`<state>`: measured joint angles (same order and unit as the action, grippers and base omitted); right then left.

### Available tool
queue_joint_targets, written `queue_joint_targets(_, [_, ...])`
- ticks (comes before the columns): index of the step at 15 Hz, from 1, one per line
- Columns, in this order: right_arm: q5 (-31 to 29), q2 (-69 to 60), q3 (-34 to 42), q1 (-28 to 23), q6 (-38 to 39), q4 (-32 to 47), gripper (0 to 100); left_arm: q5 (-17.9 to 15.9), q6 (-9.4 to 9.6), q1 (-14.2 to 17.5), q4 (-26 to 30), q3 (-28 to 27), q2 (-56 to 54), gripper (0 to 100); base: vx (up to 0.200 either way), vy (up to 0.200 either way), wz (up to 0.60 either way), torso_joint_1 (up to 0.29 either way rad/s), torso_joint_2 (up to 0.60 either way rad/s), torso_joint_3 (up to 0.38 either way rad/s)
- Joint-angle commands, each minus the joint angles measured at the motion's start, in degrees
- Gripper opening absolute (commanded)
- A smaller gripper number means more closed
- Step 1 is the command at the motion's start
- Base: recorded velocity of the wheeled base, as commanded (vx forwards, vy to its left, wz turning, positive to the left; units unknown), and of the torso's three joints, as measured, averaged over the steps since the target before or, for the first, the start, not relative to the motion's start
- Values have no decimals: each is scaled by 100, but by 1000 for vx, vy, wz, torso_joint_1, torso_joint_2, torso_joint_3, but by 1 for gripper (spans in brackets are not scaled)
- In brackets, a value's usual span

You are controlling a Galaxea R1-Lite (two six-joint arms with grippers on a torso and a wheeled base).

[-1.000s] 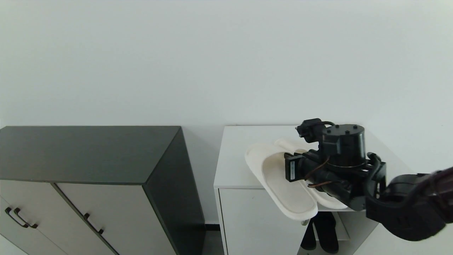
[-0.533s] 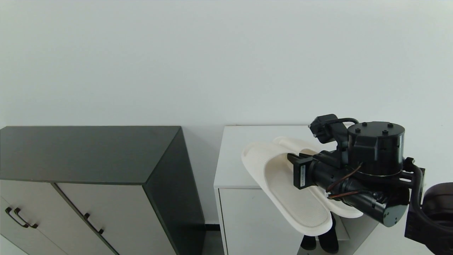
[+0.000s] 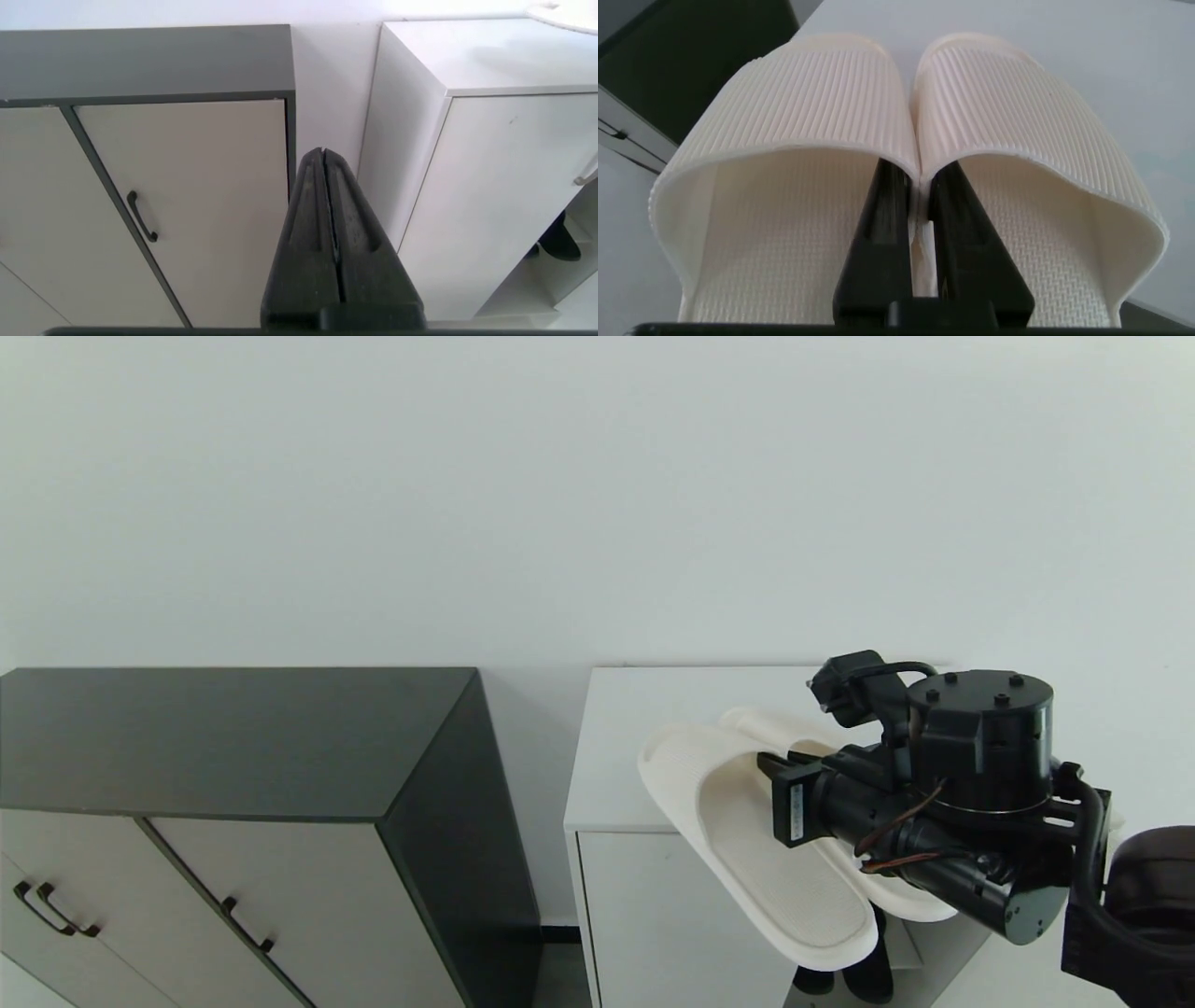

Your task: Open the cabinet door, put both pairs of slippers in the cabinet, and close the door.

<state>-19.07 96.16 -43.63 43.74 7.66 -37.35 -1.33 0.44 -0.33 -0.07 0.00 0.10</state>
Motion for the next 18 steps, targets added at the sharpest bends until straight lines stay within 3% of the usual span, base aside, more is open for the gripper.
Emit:
queue_joint_targets(1, [-1, 96, 12, 3, -10, 0, 0, 1, 0, -2, -1, 0, 8, 0, -200, 0, 0, 7, 2, -2])
queue_joint_targets(9, [-9, 87, 65, 3, -10, -9, 0, 1, -9, 7, -1, 0, 8, 0, -200, 0, 0, -1, 2, 3])
queue_joint_targets(18, [-9, 122, 118, -6, -10, -18, 0, 10, -44, 7, -1, 0, 8, 0, 0, 0, 0, 0, 0, 0])
